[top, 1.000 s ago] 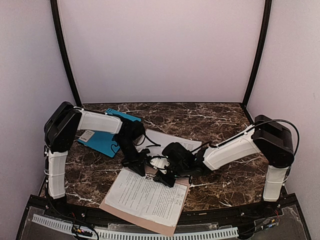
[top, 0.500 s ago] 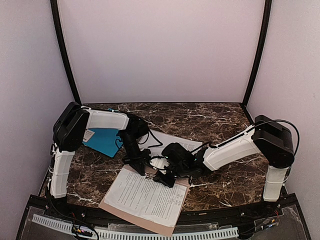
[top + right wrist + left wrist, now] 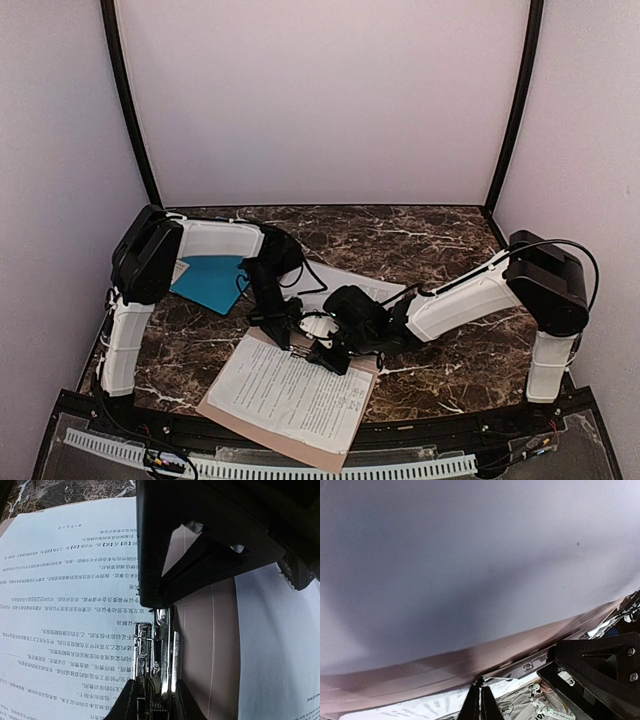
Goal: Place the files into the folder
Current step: Clamp the file in the folder.
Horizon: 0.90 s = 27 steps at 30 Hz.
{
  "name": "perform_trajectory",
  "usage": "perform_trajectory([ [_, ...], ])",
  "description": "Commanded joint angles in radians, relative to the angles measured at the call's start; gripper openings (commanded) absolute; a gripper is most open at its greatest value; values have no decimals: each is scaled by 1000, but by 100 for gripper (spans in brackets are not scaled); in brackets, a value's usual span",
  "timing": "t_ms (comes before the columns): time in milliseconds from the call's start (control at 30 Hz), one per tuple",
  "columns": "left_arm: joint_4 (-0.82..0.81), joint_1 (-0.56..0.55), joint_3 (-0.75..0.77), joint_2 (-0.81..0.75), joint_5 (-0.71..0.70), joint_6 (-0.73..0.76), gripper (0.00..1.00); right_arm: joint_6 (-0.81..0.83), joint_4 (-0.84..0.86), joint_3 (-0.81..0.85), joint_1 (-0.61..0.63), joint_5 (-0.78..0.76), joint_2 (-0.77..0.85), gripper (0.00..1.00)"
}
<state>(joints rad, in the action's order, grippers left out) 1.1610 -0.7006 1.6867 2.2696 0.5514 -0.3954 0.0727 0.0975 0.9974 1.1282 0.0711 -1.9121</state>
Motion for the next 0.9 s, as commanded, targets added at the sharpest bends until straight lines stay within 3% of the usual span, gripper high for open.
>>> perform_trajectory([
  [0, -133, 8, -89, 57, -255, -36, 4, 26, -185, -44, 5, -47, -46, 21],
  [867, -258, 12, -107, -140, -178, 13, 12, 26, -236, -20, 5, -32, -69, 21],
])
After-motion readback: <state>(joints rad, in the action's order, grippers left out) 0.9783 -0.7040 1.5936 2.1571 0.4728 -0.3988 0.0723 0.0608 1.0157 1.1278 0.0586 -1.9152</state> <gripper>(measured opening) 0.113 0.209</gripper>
